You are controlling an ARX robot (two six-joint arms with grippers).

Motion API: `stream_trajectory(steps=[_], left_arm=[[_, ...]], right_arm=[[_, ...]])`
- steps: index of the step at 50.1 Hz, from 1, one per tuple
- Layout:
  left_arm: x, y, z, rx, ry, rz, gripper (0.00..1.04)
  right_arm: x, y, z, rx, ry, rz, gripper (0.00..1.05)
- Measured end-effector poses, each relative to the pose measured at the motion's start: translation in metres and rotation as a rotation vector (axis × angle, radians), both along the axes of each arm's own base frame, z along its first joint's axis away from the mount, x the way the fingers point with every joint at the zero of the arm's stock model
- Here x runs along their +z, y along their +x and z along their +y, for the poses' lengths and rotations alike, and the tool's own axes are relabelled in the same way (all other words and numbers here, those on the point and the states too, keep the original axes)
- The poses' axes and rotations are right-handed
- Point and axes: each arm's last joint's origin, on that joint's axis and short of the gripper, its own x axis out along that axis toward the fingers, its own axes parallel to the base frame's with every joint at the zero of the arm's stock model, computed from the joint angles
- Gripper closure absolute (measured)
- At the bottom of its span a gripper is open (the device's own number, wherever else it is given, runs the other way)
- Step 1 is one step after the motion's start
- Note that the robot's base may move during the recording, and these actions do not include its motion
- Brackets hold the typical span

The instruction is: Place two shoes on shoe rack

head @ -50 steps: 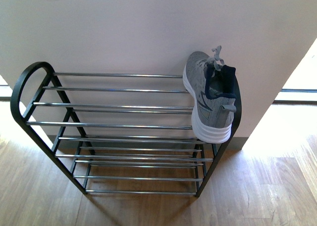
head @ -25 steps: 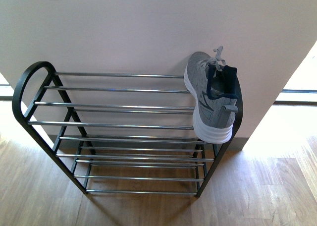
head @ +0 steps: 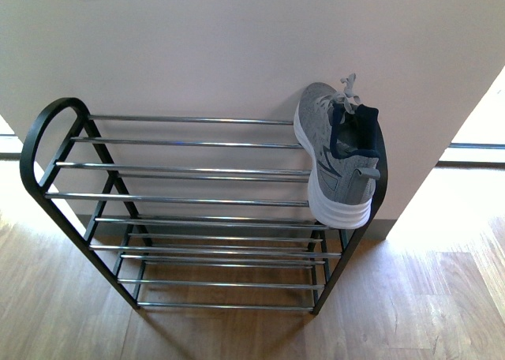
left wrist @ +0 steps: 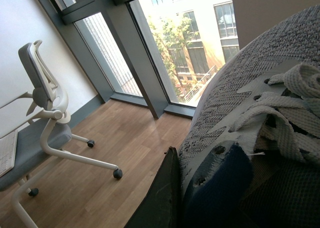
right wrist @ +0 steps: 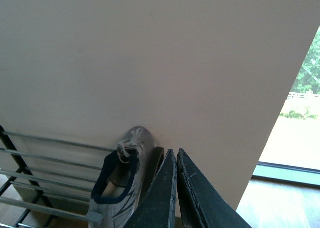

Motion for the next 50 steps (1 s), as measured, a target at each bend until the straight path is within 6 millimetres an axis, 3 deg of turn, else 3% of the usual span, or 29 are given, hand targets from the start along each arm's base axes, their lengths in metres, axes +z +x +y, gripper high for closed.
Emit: stream_trajectory(steps=[15,25,50], left_arm=[[0.0,0.0,0.0,0.0,0.0,0.0,1.03],[0.0,0.0,0.0,0.0,0.0,0.0,1.03],[0.0,0.0,0.0,0.0,0.0,0.0,1.03]], right_arm=[[-0.012,-0.028,0.018,0.007,0.0,0.007,1.03],[-0.022,-0.041,0.018,0.001,0.0,-0.001,1.03],[-0.015,-0.061,0.018,-0.001,0.0,-0.023,1.03]])
